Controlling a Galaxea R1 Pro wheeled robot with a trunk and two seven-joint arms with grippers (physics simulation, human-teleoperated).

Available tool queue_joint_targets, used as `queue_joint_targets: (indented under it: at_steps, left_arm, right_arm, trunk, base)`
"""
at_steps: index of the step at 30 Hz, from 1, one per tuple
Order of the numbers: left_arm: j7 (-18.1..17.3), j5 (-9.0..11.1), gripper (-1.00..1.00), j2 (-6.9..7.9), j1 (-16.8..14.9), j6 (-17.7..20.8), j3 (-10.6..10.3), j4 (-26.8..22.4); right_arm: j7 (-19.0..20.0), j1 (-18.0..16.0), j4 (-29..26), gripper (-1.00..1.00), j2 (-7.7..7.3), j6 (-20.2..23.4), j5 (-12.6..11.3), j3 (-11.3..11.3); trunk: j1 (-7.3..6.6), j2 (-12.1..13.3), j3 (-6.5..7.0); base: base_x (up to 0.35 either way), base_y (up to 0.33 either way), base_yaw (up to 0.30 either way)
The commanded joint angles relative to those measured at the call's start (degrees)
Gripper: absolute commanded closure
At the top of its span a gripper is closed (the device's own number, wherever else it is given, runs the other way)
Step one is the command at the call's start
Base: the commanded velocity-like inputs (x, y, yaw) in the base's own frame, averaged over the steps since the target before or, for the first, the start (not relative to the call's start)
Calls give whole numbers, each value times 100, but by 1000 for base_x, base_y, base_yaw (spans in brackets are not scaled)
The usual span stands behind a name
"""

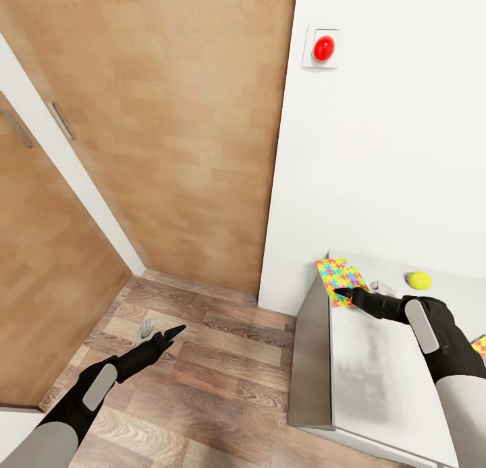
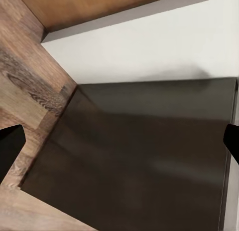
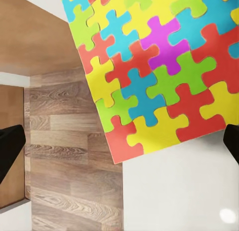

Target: Put all the toys in the child's room - the three board games (two on the bed and one on the table), the two jigsaw puzzles on the table, and the tennis ball on the table - inside the toy box on the table in the child's room.

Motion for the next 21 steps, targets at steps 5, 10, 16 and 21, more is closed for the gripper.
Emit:
queue_joint_targets:
  at_steps: [5, 10, 16, 21]
  left_arm:
    - [-8, 31, -100, -1, -3, 45, 9, 1]
    - [-8, 31, -100, -1, -3, 45, 9, 1]
    - [-8, 31, -100, -1, -3, 45, 9, 1]
    - [-8, 31, -100, -1, -3, 45, 6, 1]
  right_arm:
    - [50, -5, -1, -100, 1, 26, 44, -13]
    - [50, -5, -1, -100, 1, 26, 44, -13]
    - [50, -5, -1, -100, 1, 26, 44, -13]
    - [58, -5, -23, -100, 1, 26, 43, -13]
  trunk:
    - [3, -10, -9]
    - [3, -10, -9]
    - [3, -10, -9]
    - [3, -10, -9]
  base:
    - [0, 0, 5]
    - [0, 0, 2]
    - [0, 0, 0]
    - [0, 0, 0]
